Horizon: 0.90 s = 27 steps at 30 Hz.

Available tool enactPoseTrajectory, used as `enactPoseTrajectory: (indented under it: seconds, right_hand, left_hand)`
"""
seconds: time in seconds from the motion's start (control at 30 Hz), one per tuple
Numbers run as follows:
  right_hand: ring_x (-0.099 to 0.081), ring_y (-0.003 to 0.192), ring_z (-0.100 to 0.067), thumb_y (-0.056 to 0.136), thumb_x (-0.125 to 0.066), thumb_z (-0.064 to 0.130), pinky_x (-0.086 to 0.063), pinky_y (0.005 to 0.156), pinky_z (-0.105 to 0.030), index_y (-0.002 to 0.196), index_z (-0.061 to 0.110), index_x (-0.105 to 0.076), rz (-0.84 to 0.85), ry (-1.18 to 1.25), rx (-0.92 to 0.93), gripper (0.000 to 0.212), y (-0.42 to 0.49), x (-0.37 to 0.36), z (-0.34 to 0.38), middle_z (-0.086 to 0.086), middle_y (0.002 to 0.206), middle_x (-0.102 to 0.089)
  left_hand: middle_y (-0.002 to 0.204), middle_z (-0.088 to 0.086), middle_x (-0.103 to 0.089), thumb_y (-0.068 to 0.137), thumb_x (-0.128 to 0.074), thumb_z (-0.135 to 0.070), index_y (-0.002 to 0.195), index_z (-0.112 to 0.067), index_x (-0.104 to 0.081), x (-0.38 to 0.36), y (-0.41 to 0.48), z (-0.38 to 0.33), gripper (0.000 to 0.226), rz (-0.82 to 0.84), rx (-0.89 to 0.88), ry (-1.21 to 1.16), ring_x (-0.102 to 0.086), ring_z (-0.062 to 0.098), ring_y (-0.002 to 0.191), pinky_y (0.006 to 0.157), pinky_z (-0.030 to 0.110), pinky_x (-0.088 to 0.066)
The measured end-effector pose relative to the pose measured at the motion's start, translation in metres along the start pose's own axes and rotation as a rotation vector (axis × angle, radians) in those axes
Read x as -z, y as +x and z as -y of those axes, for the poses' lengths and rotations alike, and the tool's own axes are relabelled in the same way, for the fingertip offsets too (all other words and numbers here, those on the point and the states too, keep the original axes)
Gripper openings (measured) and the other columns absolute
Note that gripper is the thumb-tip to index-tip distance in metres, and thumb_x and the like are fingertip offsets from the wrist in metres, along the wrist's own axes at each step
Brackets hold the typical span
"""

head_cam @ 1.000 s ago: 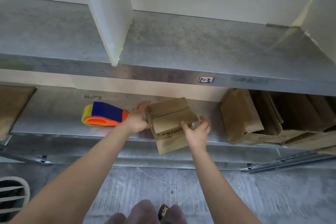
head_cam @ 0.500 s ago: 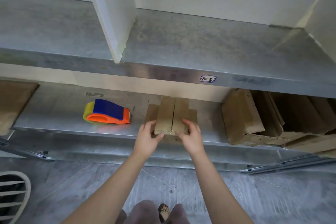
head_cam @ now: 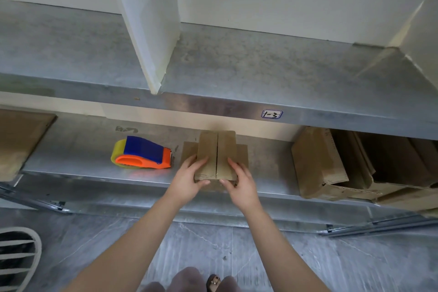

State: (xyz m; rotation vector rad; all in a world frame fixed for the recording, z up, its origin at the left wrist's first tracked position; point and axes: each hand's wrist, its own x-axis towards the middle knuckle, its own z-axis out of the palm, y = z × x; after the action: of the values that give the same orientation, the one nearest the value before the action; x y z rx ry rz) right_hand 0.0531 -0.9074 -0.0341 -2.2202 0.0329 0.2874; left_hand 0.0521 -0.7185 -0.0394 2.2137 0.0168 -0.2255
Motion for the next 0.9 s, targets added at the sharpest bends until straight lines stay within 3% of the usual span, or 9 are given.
enactPoseTrajectory:
  seconds: [0.1, 0.2, 0.37, 0.47, 0.57, 0.7, 0.9]
  right_hand:
    - [-0.031, 0.142, -0.025, 0.090, -0.065, 0.038, -0.029, 0.113, -0.035, 0.148, 0.034, -0.033, 0.008, -0.101, 0.011, 0.067, 0.003, 0.003, 0.006, -0.005, 0.155, -0.030]
    - [-0.027, 0.142, -0.025, 0.089, -0.063, 0.043, -0.029, 0.112, -0.038, 0.148, 0.034, -0.034, -0.059, -0.186, 0.080, 0.066, -0.003, 0.014, 0.016, -0.002, 0.155, -0.030]
    - [-0.031, 0.140, -0.023, 0.094, -0.055, 0.038, -0.029, 0.111, -0.033, 0.136, 0.027, -0.052, -0.056, -0.339, 0.313, 0.043, -0.012, 0.010, 0.045, -0.001, 0.148, -0.043]
    - [-0.036, 0.138, -0.025, 0.094, -0.053, 0.034, -0.033, 0.112, -0.037, 0.132, 0.025, -0.056, 0.016, -0.379, 0.469, 0.039, -0.015, -0.015, 0.066, -0.003, 0.143, -0.048]
    - [-0.033, 0.142, -0.026, 0.093, -0.051, 0.032, -0.031, 0.116, -0.042, 0.135, 0.022, -0.054, 0.050, -0.463, 0.587, 0.043, -0.021, -0.050, 0.084, -0.004, 0.144, -0.049]
    - [-0.026, 0.145, -0.023, 0.095, -0.050, 0.033, -0.027, 0.118, -0.042, 0.146, 0.025, -0.040, 0.095, -0.523, 0.575, 0.053, -0.021, -0.088, 0.101, -0.003, 0.151, -0.040]
    - [-0.019, 0.147, -0.028, 0.096, -0.051, 0.029, -0.022, 0.120, -0.040, 0.150, 0.024, -0.031, 0.139, -0.484, 0.365, 0.058, -0.002, -0.121, 0.104, -0.008, 0.156, -0.031]
  left_hand:
    - [0.159, -0.003, -0.016, 0.088, -0.067, -0.034, 0.147, -0.042, -0.030, 0.011, 0.006, -0.002, 0.069, 0.080, -0.004, 0.147, -0.025, 0.019, 0.143, 0.113, 0.031, -0.030]
    - [0.158, -0.004, -0.021, 0.093, -0.056, -0.043, 0.149, -0.037, -0.025, 0.032, 0.001, -0.002, 0.065, 0.051, -0.147, 0.436, -0.020, 0.022, 0.145, 0.115, 0.040, -0.029]
    - [0.143, 0.000, -0.048, 0.091, -0.051, -0.041, 0.137, -0.023, -0.048, 0.077, -0.036, 0.013, 0.050, -0.134, -0.318, 0.665, -0.036, 0.026, 0.138, 0.110, 0.045, -0.036]
    - [0.138, 0.001, -0.054, 0.088, -0.039, -0.045, 0.133, -0.020, -0.053, 0.099, -0.063, 0.032, 0.054, -0.214, -0.280, 0.717, -0.043, 0.025, 0.133, 0.108, 0.042, -0.037]
    - [0.135, 0.005, -0.056, 0.086, -0.041, -0.044, 0.132, -0.016, -0.054, 0.119, -0.077, 0.054, 0.056, -0.245, -0.246, 0.754, -0.045, 0.029, 0.131, 0.110, 0.039, -0.029]
    - [0.138, 0.005, -0.053, 0.086, -0.041, -0.044, 0.136, -0.017, -0.049, 0.147, -0.075, 0.078, 0.058, -0.212, -0.195, 0.783, -0.044, 0.029, 0.131, 0.112, 0.038, -0.020]
    - [0.141, 0.005, -0.050, 0.082, -0.056, -0.045, 0.140, -0.020, -0.043, 0.188, -0.044, 0.103, 0.065, -0.112, -0.231, 0.805, -0.046, 0.032, 0.129, 0.108, 0.047, -0.035]
